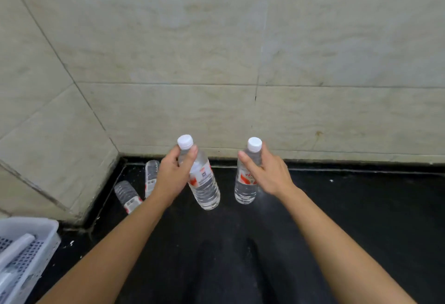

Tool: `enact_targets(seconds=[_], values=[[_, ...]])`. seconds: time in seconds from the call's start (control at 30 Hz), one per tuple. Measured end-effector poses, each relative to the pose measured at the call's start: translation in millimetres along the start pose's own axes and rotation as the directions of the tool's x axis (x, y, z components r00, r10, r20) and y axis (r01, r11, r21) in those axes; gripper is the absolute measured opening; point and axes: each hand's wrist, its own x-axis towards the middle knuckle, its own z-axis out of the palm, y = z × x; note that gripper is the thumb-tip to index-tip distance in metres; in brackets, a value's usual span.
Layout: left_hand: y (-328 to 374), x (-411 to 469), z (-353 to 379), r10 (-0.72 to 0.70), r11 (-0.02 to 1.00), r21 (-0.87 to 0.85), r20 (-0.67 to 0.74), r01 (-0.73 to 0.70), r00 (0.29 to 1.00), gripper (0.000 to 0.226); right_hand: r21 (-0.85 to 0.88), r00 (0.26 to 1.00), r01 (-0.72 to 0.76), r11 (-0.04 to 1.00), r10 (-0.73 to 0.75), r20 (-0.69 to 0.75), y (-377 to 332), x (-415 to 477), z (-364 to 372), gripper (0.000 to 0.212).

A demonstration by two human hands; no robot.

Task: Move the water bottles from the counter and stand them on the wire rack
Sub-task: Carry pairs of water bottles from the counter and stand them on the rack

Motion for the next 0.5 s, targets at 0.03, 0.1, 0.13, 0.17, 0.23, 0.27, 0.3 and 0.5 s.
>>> enact_targets(seconds=[0.03,0.1,0.13,0.17,0.23,0.27,0.3,0.5], values=[[10,-1,2,0.018,1.000,-0.010,0.028,-0.018,0.999,0.015,0.004,0.999,-0.012,1.000,0.012,-0.033,-4,-7,-12,0.049],[25,-9,8,0.071,0.997,-0.033,0.105,-0.068,0.992,0.017,0.015,0.992,-0.052,0.999,0.053,-0.119,-6,-26,-32,0.048],[28,-14,13,0.098,0.995,-0.037,0.134,-0.094,0.986,0.019,0.023,0.982,-0.078,0.997,0.081,-0.169,-5,-39,-40,0.050],[30,-21,20,0.126,0.992,-0.041,0.156,-0.121,0.980,0.020,0.034,0.969,-0.110,0.993,0.115,-0.219,-1,-54,-48,0.052],[30,-36,39,0.188,0.982,-0.016,0.213,-0.189,0.959,0.017,0.065,0.932,-0.177,0.982,0.188,-0.310,9,-90,-62,0.051],[30,-45,51,0.219,0.974,0.007,0.250,-0.228,0.943,0.019,0.075,0.910,-0.209,0.975,0.222,-0.349,15,-110,-69,0.049],[31,-53,65,0.225,0.970,0.023,0.293,-0.242,0.929,0.022,0.075,0.889,-0.244,0.967,0.254,-0.381,21,-130,-77,0.047],[75,-125,157,0.171,0.983,-0.138,0.464,-0.120,0.869,0.017,0.026,0.736,-0.440,0.898,0.377,-0.562,50,-260,-146,0.047]])
